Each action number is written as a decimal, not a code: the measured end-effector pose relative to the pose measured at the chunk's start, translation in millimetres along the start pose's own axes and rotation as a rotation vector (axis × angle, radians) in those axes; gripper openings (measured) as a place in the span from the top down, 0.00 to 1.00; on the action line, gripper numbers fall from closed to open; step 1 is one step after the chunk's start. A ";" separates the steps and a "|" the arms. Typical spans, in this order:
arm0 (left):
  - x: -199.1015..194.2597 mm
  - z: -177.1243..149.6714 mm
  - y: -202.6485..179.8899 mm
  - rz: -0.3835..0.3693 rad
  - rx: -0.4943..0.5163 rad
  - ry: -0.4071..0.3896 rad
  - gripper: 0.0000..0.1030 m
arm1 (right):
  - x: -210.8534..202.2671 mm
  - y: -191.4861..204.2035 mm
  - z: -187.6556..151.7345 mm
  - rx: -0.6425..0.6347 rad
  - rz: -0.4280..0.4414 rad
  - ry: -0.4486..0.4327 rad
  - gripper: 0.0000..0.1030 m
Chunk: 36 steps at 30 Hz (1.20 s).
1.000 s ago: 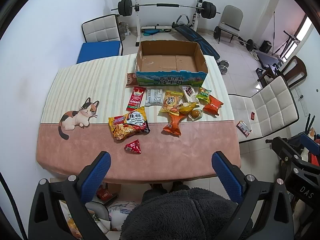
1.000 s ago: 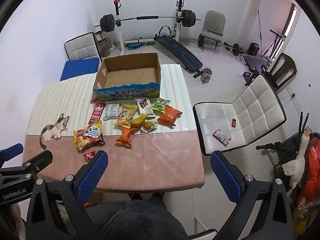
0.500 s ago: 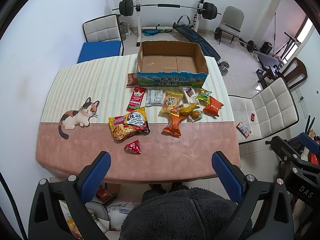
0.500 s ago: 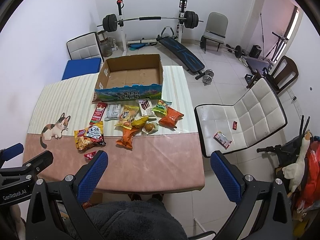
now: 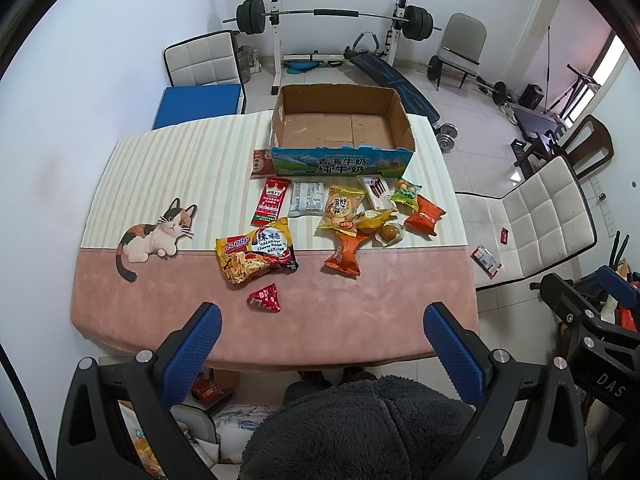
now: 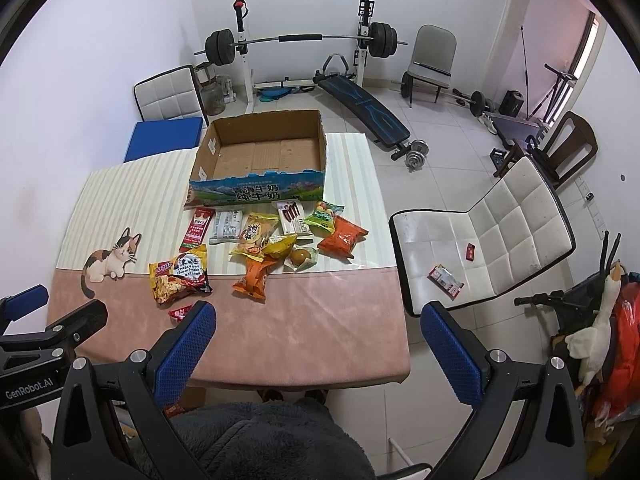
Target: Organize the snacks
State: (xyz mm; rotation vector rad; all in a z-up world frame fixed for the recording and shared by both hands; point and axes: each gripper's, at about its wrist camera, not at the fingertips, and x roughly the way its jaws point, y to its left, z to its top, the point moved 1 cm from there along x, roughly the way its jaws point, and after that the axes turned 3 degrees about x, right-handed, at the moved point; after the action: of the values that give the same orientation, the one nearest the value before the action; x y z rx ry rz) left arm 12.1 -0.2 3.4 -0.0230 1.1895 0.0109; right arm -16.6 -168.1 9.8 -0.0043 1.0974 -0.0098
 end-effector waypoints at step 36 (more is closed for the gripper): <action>0.1 3.8 -0.2 0.000 -0.003 -0.009 0.00 | 6.6 11.0 14.4 0.000 0.009 0.000 0.00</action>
State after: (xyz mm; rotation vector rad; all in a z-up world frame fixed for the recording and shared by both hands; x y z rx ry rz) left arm 15.7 -0.3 4.7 -0.0260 1.1808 0.0125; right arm -0.8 -157.1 10.4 0.0013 1.0970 -0.0015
